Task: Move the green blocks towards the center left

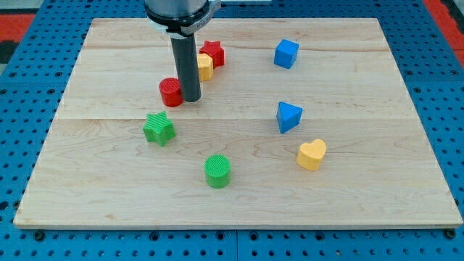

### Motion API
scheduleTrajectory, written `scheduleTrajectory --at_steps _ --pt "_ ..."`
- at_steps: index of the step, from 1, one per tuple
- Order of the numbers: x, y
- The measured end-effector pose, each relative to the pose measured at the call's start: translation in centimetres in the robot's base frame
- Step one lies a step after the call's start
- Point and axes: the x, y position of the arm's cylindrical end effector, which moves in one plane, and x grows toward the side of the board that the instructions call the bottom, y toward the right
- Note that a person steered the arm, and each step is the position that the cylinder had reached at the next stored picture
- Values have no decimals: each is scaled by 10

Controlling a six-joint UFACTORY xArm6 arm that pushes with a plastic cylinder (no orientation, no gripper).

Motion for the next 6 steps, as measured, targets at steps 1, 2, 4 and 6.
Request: scheduleTrajectory --at_steps 1,2,4,6 --pt "21 42" --pt "67 61" --pt "84 -12" --pt "69 -46"
